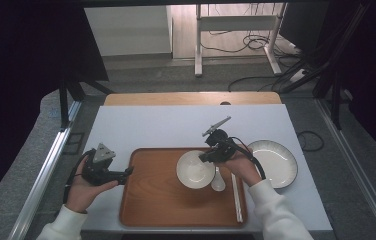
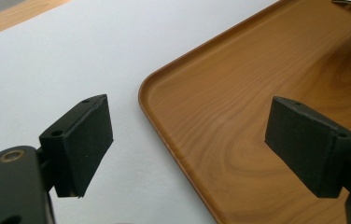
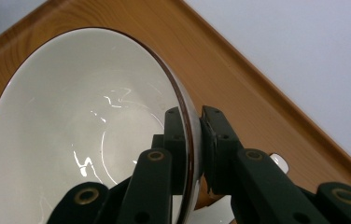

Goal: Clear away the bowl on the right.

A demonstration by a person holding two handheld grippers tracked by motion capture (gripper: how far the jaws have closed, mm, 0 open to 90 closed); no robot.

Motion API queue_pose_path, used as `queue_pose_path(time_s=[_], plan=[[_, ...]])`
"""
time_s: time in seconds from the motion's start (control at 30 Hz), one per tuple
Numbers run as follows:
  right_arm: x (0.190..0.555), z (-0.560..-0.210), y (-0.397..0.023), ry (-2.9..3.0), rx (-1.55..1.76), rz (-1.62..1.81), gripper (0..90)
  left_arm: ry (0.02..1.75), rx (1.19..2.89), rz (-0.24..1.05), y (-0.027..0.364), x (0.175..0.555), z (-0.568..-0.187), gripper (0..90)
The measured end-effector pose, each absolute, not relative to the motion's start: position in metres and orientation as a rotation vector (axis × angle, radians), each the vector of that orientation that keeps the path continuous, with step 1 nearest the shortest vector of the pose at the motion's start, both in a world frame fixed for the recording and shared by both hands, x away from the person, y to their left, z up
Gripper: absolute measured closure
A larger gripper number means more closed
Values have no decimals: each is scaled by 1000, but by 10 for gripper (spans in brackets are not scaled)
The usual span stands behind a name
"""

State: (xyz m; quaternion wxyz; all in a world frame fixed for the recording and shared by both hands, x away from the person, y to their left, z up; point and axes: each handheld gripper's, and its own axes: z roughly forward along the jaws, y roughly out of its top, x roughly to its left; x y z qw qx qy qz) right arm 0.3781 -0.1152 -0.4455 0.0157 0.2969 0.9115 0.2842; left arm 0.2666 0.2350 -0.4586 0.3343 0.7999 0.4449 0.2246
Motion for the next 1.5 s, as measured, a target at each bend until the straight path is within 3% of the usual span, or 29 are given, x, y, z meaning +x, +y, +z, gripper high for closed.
queue_pose_path(time_s=[0.9,0.93,1.23,1.5], plan=[[396,-482,-117,2893,1006,791,812,1163,2100,582,235,268,-462,145],[396,-482,-116,2896,995,790,756,1162,2101,582,235,268,-462,145],[390,-458,-135,2780,1002,942,522,1167,2091,588,236,268,-461,145],[379,-437,-172,2700,1004,1095,450,1167,2087,585,236,268,-461,145]])
